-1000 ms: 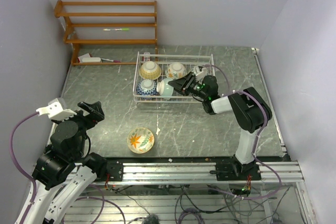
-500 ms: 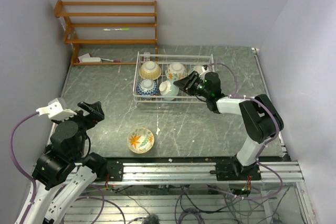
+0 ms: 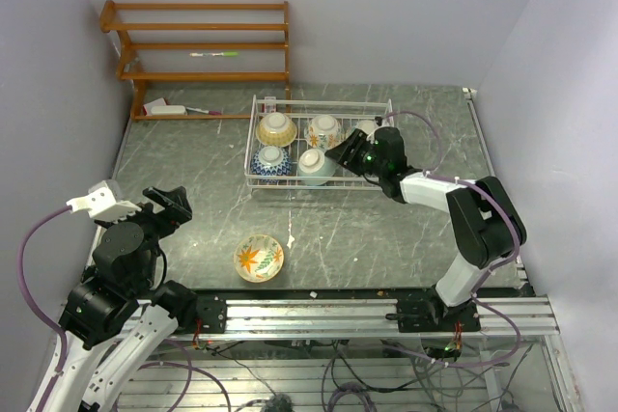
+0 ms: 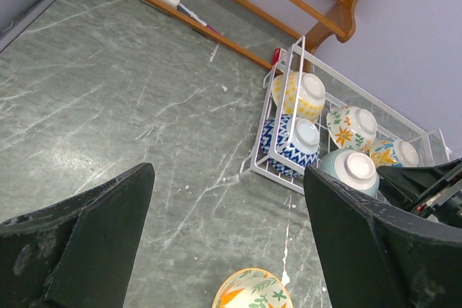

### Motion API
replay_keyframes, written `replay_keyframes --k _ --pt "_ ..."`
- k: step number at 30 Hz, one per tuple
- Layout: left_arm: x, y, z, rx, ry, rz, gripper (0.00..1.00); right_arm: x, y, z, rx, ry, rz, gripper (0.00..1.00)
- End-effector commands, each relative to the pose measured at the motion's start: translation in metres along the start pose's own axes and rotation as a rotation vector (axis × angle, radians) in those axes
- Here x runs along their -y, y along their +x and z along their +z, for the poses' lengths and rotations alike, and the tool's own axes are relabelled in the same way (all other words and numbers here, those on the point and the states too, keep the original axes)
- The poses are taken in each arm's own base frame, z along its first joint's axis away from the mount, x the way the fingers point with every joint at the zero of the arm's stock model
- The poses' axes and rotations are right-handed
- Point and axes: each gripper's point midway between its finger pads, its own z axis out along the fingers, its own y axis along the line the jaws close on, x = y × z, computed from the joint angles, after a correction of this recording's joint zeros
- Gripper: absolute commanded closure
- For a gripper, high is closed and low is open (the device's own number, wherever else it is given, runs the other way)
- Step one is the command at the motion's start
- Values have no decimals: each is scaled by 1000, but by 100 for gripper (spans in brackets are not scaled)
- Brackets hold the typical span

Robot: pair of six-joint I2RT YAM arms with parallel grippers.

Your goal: Load the bowls into the dish rack

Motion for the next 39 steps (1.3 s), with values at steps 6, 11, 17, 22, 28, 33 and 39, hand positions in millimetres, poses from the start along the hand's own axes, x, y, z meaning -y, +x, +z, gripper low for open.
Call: replay_keyframes --k 6,11,17,22,28,33,39 --pt "3 -10 0 28 2 -21 5 -1 -22 -3 49 58 -91 47" --pt "4 -10 0 28 2 -21 5 -2 -30 -6 68 80 -124 45" --pt "3 -10 -1 29 2 -23 5 -11 -46 -15 90 122 -225 41" --pt "4 -10 -1 28 5 -26 5 -28 -42 -20 57 145 -341 34" --pt "3 -10 -1 27 -2 -22 5 -77 -8 -40 62 181 -558 11" --pt "3 -11 -1 32 3 -26 4 -121 42 -62 -13 46 -703 11" --pt "4 -11 0 29 2 -22 5 -159 142 -95 -215 -197 -900 15"
